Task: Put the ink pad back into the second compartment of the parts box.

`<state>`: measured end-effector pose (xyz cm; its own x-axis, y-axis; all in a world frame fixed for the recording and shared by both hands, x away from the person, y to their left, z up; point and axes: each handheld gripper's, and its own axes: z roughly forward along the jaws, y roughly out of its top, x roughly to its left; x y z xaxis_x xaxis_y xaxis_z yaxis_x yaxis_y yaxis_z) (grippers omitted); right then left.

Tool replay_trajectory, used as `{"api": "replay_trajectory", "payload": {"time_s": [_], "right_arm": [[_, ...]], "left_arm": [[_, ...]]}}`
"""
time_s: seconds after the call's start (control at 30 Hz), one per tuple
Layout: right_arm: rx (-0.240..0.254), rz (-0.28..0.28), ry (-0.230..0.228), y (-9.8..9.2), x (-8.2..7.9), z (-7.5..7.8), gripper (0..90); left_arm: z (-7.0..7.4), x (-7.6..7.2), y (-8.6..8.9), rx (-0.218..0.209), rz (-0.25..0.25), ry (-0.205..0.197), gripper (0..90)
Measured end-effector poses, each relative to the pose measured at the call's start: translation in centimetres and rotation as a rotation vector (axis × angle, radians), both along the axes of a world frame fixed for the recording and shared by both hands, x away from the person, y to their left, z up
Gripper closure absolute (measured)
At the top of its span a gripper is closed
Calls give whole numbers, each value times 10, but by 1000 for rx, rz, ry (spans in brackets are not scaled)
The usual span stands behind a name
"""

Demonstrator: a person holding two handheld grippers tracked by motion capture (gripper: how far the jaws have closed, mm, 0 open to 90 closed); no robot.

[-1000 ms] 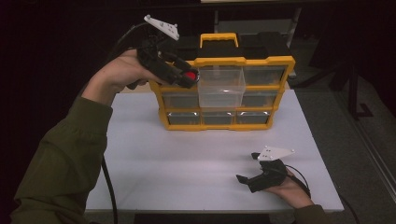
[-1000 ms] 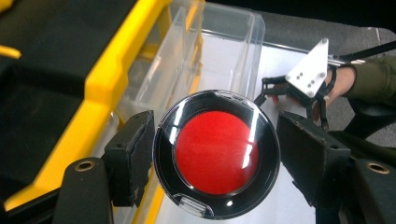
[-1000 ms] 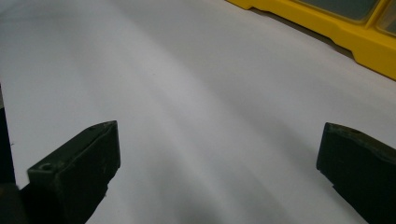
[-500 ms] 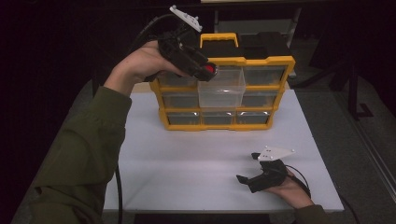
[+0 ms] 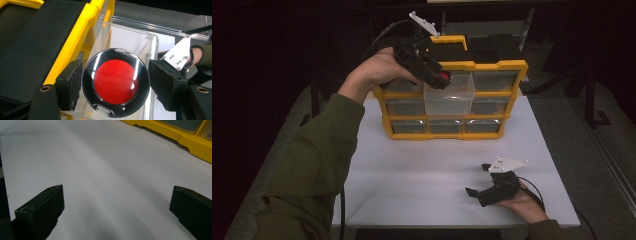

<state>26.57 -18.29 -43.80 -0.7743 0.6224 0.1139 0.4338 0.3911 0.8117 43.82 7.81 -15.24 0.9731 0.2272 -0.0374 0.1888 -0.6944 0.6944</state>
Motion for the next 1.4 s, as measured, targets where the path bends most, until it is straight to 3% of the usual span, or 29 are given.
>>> {"api": "replay_trajectory", "payload": {"time_s": [0.37,0.6,1.03,1.4], "right_arm": [[1,0,1,0,0,0,0],[1,0,3,0,0,-1,0],[2,-3,3,0,1,-1,0],[-3,-4,11,0,1,-1,0]], "left_arm": [[1,-1,9,-50,6,-1,276],[0,-11,30,-76,4,-10,265],[-14,-26,67,-82,42,-27,235],[-41,-45,96,-86,86,-47,195]]}}
